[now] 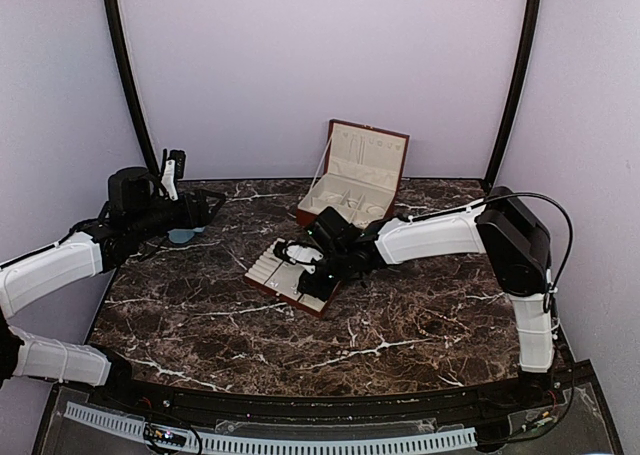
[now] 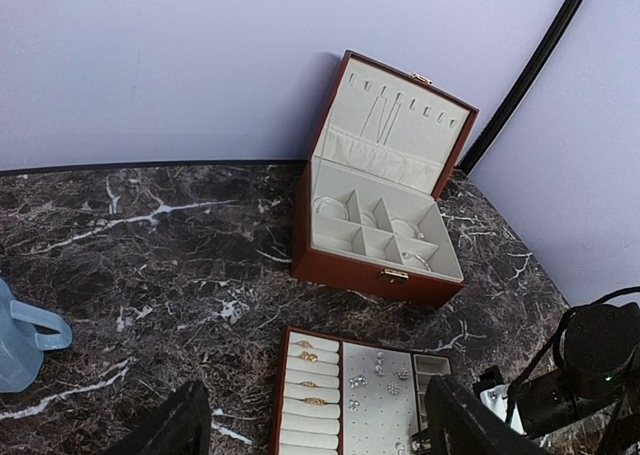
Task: Organize the mixed jewelry
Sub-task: Place the earring in the earring holder.
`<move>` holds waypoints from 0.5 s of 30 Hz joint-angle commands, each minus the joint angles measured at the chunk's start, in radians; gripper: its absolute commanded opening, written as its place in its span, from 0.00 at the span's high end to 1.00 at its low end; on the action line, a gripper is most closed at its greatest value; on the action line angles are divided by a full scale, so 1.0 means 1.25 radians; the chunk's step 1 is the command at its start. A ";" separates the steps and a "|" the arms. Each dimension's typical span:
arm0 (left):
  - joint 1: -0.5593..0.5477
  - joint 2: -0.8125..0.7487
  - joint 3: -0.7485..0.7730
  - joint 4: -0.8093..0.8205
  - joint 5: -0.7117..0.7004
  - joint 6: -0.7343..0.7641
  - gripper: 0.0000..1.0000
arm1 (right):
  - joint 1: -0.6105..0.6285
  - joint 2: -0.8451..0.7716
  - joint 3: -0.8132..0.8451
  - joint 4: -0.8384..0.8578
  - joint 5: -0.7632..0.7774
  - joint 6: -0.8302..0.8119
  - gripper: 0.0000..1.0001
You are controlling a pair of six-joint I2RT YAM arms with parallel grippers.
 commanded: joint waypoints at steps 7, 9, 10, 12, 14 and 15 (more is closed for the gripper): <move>0.003 -0.018 -0.009 0.025 0.014 -0.009 0.23 | 0.019 0.029 0.013 -0.061 -0.012 -0.013 0.79; 0.003 -0.018 -0.010 0.025 0.013 -0.009 0.24 | 0.019 0.024 0.015 -0.059 -0.011 -0.012 0.75; 0.003 -0.018 -0.010 0.025 0.014 -0.009 0.23 | 0.019 0.021 0.015 -0.058 -0.009 -0.011 0.74; 0.003 -0.018 -0.010 0.025 0.014 -0.009 0.23 | 0.020 0.015 0.016 -0.058 -0.006 -0.012 0.72; 0.003 -0.017 -0.010 0.025 0.015 -0.009 0.23 | 0.018 0.007 0.016 -0.056 -0.003 -0.012 0.69; 0.003 -0.018 -0.010 0.024 0.015 -0.009 0.23 | 0.017 0.004 0.016 -0.055 0.001 -0.012 0.68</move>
